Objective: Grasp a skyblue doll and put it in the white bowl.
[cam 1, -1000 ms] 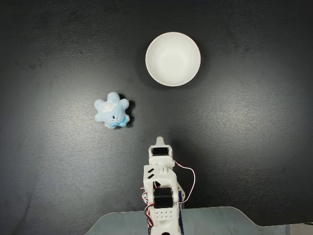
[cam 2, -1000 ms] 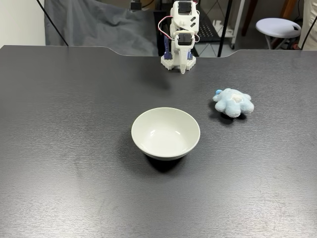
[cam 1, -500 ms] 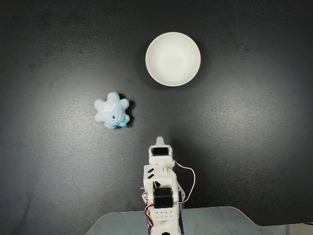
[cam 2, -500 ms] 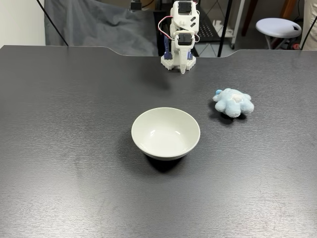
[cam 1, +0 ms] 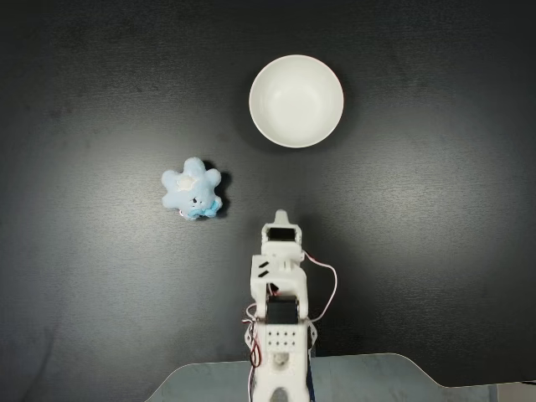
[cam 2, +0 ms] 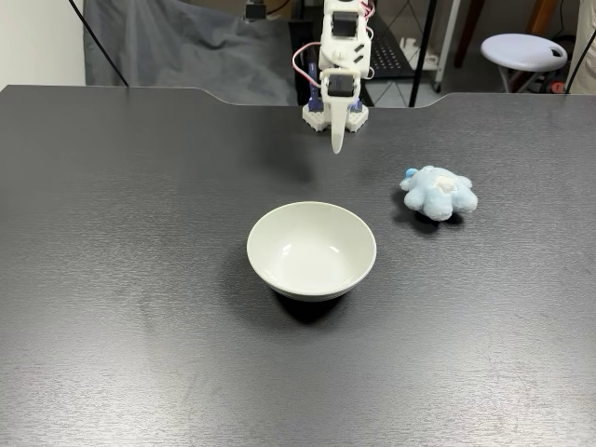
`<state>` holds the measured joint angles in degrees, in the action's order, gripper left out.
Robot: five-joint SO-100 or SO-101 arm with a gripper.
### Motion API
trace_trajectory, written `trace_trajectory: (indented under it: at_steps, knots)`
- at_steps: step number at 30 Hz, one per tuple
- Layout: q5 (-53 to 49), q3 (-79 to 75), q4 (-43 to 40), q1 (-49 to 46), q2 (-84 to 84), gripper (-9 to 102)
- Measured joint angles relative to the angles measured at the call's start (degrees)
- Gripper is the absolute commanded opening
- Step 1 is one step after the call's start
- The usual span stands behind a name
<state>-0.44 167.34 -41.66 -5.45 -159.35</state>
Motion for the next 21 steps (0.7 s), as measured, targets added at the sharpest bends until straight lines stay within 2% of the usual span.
trace_trajectory:
  at_steps: [5, 12, 16, 19, 21]
  knots:
    - [0.00, -3.08, 3.52, 0.26, 7.56, 2]
    - [-0.09, -5.01, 4.13, 0.44, 8.61, 2]
    - [-0.09, -11.25, 4.13, 1.41, 10.55, 2]
    - [-0.09, -21.36, 0.44, 1.05, 16.96, 2]
    - [-0.09, -30.15, -4.83, 0.88, 22.94, 2]
